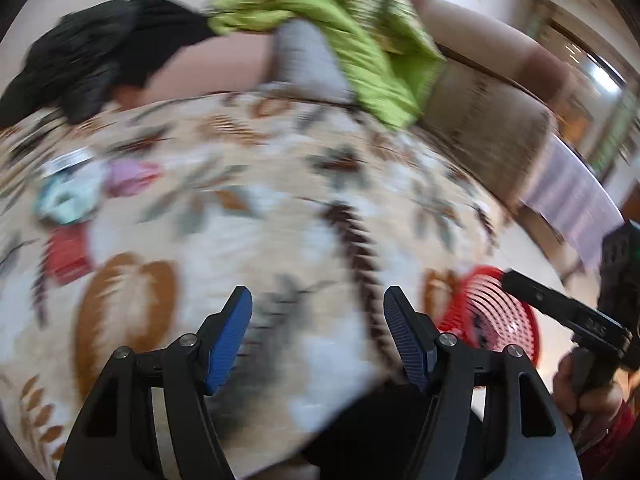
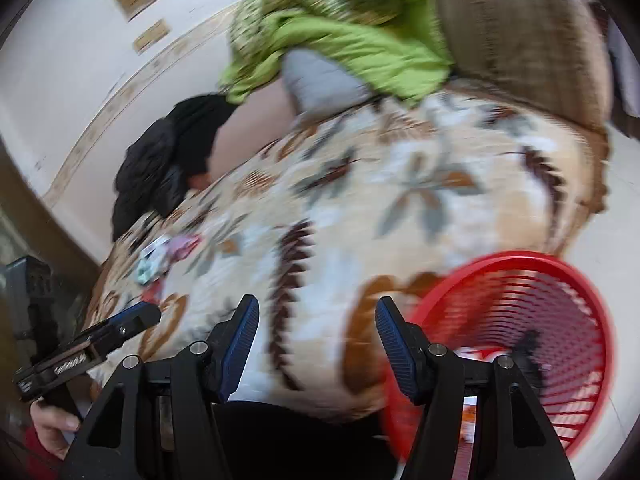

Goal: Collect trash
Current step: 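Move both open tools back over the bed, then grasp the red Chunghua cigarette pack with the left tool while the right grasps the white sock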

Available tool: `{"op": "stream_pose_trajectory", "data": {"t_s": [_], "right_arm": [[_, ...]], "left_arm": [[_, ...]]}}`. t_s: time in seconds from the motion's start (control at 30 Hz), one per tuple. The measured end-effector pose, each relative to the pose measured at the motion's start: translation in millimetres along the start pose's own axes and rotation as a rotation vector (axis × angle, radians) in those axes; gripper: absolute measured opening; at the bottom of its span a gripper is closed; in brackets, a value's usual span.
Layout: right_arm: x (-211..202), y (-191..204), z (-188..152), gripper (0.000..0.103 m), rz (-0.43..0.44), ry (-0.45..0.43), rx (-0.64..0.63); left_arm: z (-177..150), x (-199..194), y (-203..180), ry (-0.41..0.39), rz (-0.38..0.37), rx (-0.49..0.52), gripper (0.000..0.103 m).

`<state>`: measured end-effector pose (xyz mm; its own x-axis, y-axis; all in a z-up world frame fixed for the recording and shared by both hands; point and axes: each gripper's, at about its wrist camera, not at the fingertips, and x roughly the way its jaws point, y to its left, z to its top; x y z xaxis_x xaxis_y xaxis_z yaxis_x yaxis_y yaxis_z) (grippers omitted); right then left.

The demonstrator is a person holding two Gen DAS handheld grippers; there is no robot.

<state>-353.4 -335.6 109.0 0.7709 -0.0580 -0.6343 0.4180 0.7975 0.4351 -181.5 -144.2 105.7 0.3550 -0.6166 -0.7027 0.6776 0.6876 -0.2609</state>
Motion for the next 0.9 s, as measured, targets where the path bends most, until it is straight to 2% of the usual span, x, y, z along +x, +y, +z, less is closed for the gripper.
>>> {"op": "stream_pose_trajectory", "data": {"t_s": [0.13, 0.23, 0.33, 0.47, 0.63, 0.73, 0.8, 0.9], "right_arm": [[30.2, 47.1, 0.2, 0.066, 0.051, 0.041, -0.088], [48.4, 74.2, -2.3, 0.066, 0.077, 0.067, -0.135], [67.2, 95.5, -2.8, 0.066, 0.099, 0.092, -0.170], [85.8, 113.6, -0.6, 0.066, 0.124, 0.118, -0.181], [104.9, 128.7, 5.6, 0.066, 0.129, 0.136, -0.197], [116.3, 136.6, 10.8, 0.066, 0.135, 0.148, -0.198], [123.7, 143.5, 12.9, 0.066, 0.139, 0.155, -0.200], [140.7, 157.9, 18.7, 0.066, 0.164, 0.175, -0.192]], "left_arm": [[3.8, -16.2, 68.4, -0.044, 0.166, -0.128, 0.067], [7.3, -23.3, 115.8, -0.074, 0.331, -0.222, 0.067], [10.9, -14.0, 153.7, -0.053, 0.422, -0.307, 0.072], [19.8, 11.4, 180.8, -0.010, 0.456, -0.357, 0.072], [31.1, 53.7, 185.4, 0.044, 0.484, -0.322, 0.072], [31.0, 66.0, 197.2, 0.039, 0.504, -0.333, 0.071], [28.5, 65.8, 207.9, 0.027, 0.476, -0.354, 0.053], [26.3, 55.9, 213.7, 0.017, 0.448, -0.360, 0.053]]}}
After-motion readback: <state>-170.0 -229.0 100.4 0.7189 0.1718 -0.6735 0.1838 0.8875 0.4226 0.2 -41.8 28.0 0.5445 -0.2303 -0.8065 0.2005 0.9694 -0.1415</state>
